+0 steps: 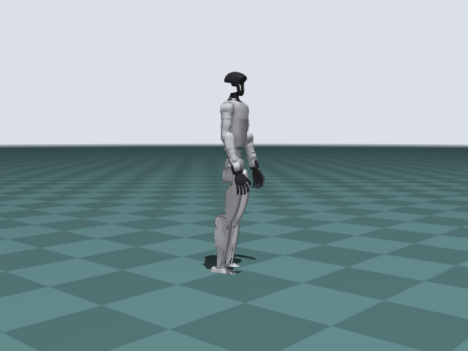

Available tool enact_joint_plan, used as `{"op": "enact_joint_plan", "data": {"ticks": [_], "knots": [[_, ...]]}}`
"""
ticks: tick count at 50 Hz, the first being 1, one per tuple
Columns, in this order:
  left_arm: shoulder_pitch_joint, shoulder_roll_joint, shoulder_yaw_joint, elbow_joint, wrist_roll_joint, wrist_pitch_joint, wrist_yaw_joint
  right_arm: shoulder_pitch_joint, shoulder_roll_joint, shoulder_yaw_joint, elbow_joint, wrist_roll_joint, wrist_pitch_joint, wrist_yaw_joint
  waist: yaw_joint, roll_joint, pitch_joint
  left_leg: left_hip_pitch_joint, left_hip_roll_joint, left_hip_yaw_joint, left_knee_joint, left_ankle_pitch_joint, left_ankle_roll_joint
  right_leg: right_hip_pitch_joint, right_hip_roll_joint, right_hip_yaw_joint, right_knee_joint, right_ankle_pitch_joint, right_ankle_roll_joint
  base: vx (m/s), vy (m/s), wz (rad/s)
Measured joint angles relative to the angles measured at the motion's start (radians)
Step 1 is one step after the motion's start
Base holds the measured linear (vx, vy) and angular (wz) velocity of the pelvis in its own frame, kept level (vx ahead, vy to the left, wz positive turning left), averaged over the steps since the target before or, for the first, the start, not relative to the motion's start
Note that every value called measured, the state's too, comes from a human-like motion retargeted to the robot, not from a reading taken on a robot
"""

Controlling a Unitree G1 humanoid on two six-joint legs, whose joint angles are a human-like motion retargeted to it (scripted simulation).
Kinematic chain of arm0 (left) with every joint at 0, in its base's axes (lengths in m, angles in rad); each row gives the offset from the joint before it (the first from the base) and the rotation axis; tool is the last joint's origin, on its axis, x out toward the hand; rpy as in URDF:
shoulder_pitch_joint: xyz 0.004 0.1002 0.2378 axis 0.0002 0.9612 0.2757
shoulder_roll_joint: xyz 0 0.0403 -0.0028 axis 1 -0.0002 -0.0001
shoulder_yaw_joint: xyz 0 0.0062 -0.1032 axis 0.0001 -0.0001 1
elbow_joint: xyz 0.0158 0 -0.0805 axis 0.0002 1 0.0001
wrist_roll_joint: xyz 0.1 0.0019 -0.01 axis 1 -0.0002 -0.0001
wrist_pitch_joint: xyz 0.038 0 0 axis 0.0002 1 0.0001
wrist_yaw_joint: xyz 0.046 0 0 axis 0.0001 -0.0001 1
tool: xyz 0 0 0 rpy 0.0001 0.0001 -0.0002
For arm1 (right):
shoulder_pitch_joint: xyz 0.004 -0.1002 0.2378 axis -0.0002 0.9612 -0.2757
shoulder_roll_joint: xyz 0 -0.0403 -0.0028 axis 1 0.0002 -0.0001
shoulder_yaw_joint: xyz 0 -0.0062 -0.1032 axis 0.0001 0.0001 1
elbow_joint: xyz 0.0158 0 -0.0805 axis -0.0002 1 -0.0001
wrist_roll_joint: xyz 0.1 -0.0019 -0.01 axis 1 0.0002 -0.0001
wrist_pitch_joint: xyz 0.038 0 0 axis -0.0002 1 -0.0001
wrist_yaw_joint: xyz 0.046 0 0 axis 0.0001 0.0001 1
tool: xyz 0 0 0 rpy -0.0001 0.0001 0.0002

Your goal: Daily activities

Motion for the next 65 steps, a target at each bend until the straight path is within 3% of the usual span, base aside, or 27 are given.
{"op": "enact_joint_plan", "data": {"ticks": [17,40,45,53,59,63,65], "knots": [[-0.001,0.007,-0.009,-0.013,0.01,-0.014,0.004,-0.008,0.003,0.02,0.006,-0.041,-0.008,-0.012,0.009,-0.015,0.052,0.065,-0.003,0.006,0.001,-0.011,0.004,0.061,-0.003,0.017,0.0,-0.01,-0.003,0.0,0.0,0.0],[0.061,0.044,-0.02,-0.16,0.004,-0.052,-0.04,0.024,-0.058,0.094,-0.171,-0.19,-0.036,0.064,0.036,-0.01,0.044,0.041,0.009,0.052,0.002,-0.002,-0.004,0.029,0.007,0.005,0.0,0.018,0.025,0.0,0.0,0.0],[0.136,0.099,-0.018,-0.45,-0.013,-0.099,-0.069,0.034,-0.177,0.094,-0.488,-0.245,-0.078,0.092,0.04,-0.004,0.025,0.009,0.014,0.069,0.0,-0.002,0.002,-0.004,0.011,-0.011,0.0,0.022,0.022,0.0,0.0,0.0],[0.264,0.221,0.049,-1.243,-0.133,-0.207,-0.117,0.045,-0.41,-0.067,-1.224,-0.248,-0.153,0.06,0.032,0.025,-0.031,-0.093,0.024,0.101,0.0,0.009,0.017,-0.106,0.021,-0.05,0.0,0.047,0.01,0.0,0.0,0.0],[0.218,0.251,0.068,-1.673,-0.196,-0.254,-0.094,-0.048,-0.432,-0.178,-1.587,-0.243,-0.168,-0.049,0.046,0.048,-0.106,-0.19,0.03,0.123,-0.001,0.037,0.024,-0.204,0.025,-0.08,0.0,0.089,0.027,0.0,0.0,0.0],[0.13,0.248,0.052,-1.818,-0.198,-0.265,-0.04,-0.157,-0.408,-0.182,-1.715,-0.259,-0.161,-0.127,0.057,0.061,-0.159,-0.254,0.031,0.134,-0.001,0.053,0.03,-0.268,0.026,-0.09,0.0,0.112,0.037,0.0,0.0,0.0],[0.048,0.27,0.049,-1.848,-0.216,-0.267,-0.008,-0.245,-0.425,-0.179,-1.737,-0.242,-0.15,-0.155,0.065,0.056,-0.149,-0.257,0.024,0.132,0.03,0.018,0.03,-0.268,0.018,-0.091,0.027,0.079,0.04,0.0,0.0,0.0]]}}
